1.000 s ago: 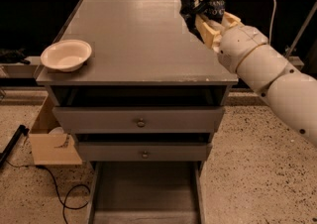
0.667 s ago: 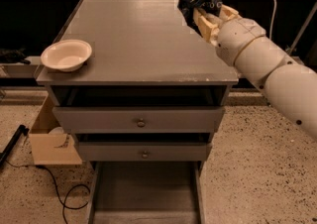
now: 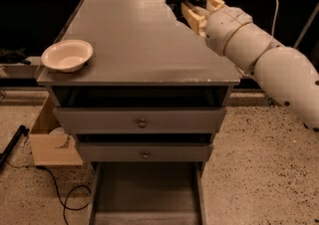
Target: Pick blue chip bag from bottom drawer and place on counter
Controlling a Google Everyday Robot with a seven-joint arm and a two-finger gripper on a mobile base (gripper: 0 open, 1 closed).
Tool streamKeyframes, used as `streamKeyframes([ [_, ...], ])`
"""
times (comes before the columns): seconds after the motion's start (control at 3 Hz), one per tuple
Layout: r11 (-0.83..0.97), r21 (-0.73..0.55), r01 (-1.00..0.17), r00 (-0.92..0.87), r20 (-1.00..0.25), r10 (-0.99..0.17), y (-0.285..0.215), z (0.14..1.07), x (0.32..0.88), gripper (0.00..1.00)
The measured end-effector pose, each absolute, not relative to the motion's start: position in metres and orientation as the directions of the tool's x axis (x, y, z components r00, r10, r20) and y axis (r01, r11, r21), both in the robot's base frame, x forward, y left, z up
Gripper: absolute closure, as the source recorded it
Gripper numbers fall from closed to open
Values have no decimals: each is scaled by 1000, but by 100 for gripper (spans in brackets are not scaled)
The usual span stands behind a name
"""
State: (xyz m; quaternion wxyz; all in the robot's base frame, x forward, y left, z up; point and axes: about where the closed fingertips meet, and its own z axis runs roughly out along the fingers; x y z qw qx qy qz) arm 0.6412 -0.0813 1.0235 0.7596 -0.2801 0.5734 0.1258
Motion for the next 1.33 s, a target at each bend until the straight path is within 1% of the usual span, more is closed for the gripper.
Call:
streamKeyframes([
  [0.33,814,-139,-563,248,-969,6,-70,1012,630,100],
  [0.67,789,46,-613,157,-971,179,-51,1000,607,100],
  [1.0,762,102,-640,117,-967,228,-31,995,591,100],
  [1.33,762,102,-640,117,-967,227,-31,995,591,100],
])
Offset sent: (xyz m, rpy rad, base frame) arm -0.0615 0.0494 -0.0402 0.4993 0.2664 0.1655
